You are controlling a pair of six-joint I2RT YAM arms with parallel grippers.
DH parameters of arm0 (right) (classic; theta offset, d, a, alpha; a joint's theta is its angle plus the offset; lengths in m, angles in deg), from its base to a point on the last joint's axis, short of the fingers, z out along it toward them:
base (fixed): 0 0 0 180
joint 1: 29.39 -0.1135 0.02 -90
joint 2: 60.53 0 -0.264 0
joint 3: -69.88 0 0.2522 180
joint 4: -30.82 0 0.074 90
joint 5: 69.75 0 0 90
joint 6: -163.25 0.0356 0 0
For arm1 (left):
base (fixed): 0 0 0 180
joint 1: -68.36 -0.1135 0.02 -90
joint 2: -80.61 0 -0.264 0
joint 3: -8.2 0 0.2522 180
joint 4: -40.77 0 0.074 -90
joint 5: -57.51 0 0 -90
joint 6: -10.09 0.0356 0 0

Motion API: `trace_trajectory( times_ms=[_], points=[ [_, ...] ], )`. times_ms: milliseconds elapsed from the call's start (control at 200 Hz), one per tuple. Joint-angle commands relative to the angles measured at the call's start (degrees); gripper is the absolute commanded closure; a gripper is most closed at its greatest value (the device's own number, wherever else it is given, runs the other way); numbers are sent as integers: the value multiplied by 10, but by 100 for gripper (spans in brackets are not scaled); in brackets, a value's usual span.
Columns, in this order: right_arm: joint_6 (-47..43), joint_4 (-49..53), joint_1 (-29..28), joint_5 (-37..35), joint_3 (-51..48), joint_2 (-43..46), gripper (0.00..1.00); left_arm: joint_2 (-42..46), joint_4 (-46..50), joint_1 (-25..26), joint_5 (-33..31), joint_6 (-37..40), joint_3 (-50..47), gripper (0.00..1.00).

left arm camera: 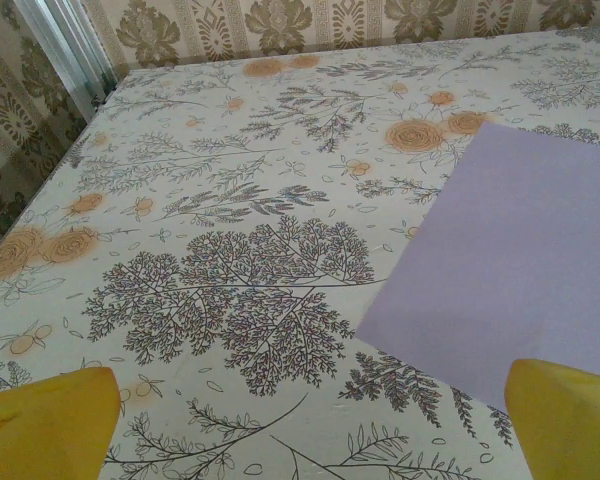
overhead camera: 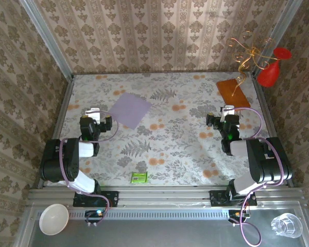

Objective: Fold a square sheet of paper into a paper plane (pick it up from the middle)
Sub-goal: Move the square sheet of paper to the center of the table.

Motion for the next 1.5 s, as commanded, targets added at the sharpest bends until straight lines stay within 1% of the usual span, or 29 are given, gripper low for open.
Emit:
trace_trajectory(
  times_ms=[0, 885, 1080, 1135, 1175, 1240, 1326, 1381, 1446, 1496],
  points=[
    [0, -15, -5, -16, 4, -4, 0, -3, 14, -1, 8, 6, 13, 0],
    [0, -15, -5, -16, 5, -4, 0, -2, 13, -2, 10, 6, 12, 0],
    [1, -22, -5, -22, -3, 6, 0, 7, 13, 0, 0, 6, 9, 0],
    [4, -12, -5, -27, -9, 29, 0, 26, 32, 1, 0, 6, 12, 0],
    [4, 11, -6, -31, -9, 52, 0, 44, 64, 1, -3, 5, 19, 0],
    [14, 83, -6, -42, 5, 105, 0, 76, 137, 3, -8, 4, 44, 0],
    [39, 187, -6, -50, 34, 151, 0, 109, 236, 7, -16, -4, 88, 0],
    [60, 239, -7, -43, 50, 172, 0, 123, 286, 10, -20, -31, 114, 0],
    [78, 277, -16, -41, 59, 194, 0, 139, 323, 13, 0, -61, 136, 0],
    [96, 311, -25, -49, 69, 210, 0, 148, 360, 17, 3, -105, 160, 0]
  ],
)
